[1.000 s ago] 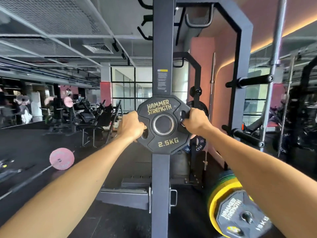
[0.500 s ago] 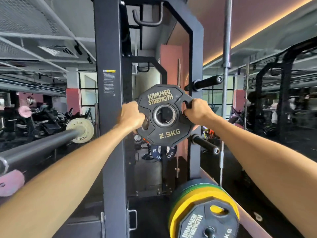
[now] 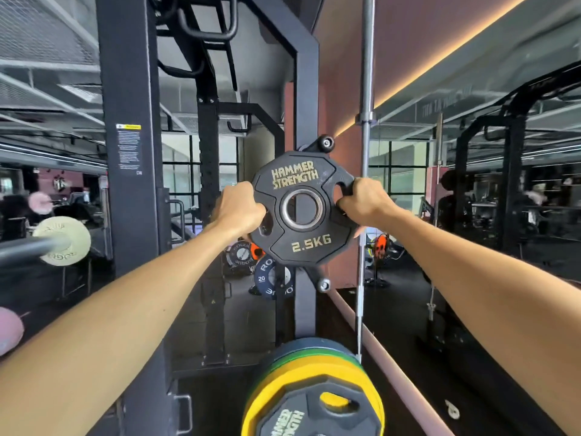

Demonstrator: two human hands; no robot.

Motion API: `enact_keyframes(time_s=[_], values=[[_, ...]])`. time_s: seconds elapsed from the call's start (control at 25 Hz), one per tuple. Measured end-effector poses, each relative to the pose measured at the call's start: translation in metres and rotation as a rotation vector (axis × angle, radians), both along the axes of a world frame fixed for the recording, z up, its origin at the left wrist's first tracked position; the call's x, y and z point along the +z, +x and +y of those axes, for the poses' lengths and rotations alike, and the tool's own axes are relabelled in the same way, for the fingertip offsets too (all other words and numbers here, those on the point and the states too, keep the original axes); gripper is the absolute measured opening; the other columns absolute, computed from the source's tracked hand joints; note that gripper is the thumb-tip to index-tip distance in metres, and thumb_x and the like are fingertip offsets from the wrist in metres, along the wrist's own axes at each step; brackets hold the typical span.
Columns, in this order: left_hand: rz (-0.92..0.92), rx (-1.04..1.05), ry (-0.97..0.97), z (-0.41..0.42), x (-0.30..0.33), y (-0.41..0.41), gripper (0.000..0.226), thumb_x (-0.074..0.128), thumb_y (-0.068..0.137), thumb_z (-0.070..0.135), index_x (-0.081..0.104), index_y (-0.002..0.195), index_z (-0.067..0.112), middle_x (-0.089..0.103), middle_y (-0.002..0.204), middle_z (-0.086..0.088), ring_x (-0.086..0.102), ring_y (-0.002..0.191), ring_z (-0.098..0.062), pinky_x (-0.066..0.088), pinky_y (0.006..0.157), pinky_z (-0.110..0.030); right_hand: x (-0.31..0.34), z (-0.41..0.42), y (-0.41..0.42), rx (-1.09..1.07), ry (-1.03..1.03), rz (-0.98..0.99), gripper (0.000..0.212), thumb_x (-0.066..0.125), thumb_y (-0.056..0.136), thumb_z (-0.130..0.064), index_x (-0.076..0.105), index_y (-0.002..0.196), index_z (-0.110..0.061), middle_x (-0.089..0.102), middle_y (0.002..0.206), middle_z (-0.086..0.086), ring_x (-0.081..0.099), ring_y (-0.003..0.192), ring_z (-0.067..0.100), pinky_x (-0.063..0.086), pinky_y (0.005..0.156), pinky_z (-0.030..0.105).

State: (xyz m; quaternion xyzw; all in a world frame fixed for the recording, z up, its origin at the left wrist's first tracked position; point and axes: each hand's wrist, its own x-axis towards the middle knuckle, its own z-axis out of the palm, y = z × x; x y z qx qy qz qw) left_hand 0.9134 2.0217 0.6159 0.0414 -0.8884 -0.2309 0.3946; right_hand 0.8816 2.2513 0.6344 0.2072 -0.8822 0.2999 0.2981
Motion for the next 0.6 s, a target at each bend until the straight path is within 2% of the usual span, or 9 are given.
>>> enact_keyframes(time_s=[0.08, 0.2, 0.28, 0.48, 0.6], values=[[-0.007, 0.031, -0.022, 0.027, 0.003, -0.006, 0.003, 0.05, 0.074, 0.007, 0.051, 0.073, 0.009, 0.061, 0.075, -0.015, 0.064, 0.063, -0.036, 0.059, 0.061, -0.042, 0.001, 0.025, -0.014, 0.024, 0.001, -0.005, 0.022, 0.051, 0.08, -0.006, 0.046, 0.059, -0.008, 0.057, 0.072, 0.014, 0.053, 0.067, 0.03, 0.041, 0.059, 0.029], [0.01, 0.077, -0.034, 0.057, 0.015, -0.015, 0.012, 0.053, 0.077, 0.007, 0.046, 0.069, 0.013, 0.056, 0.075, -0.01, 0.059, 0.072, -0.033, 0.05, 0.061, -0.034, 0.011, 0.052, -0.034, 0.033, -0.007, -0.021, 0.026, 0.052, 0.082, -0.009, 0.045, 0.057, -0.008, 0.052, 0.065, 0.009, 0.053, 0.066, 0.031, 0.038, 0.058, 0.027], [0.016, 0.1, -0.038, 0.068, 0.027, -0.022, 0.016, 0.054, 0.079, 0.007, 0.045, 0.067, 0.014, 0.056, 0.075, -0.009, 0.058, 0.07, -0.031, 0.048, 0.06, -0.032, 0.021, 0.061, -0.045, 0.034, -0.019, -0.011, 0.028, 0.052, 0.083, -0.011, 0.043, 0.057, -0.01, 0.049, 0.062, 0.007, 0.053, 0.068, 0.032, 0.037, 0.057, 0.026], [0.063, 0.129, -0.094, 0.08, 0.073, -0.051, 0.009, 0.056, 0.078, 0.011, 0.049, 0.073, 0.014, 0.06, 0.087, -0.012, 0.058, 0.081, -0.035, 0.049, 0.066, -0.034, 0.056, 0.075, -0.078, 0.046, -0.065, 0.055, 0.024, 0.053, 0.081, -0.012, 0.045, 0.058, -0.01, 0.056, 0.074, 0.014, 0.056, 0.075, 0.034, 0.039, 0.064, 0.029], [0.096, 0.124, -0.085, 0.08, 0.098, -0.068, 0.005, 0.056, 0.076, 0.012, 0.051, 0.074, 0.014, 0.062, 0.085, -0.012, 0.062, 0.076, -0.036, 0.056, 0.068, -0.038, 0.077, 0.075, -0.097, 0.05, -0.085, 0.063, 0.022, 0.054, 0.08, -0.012, 0.046, 0.06, -0.009, 0.056, 0.073, 0.011, 0.056, 0.075, 0.032, 0.039, 0.063, 0.029]])
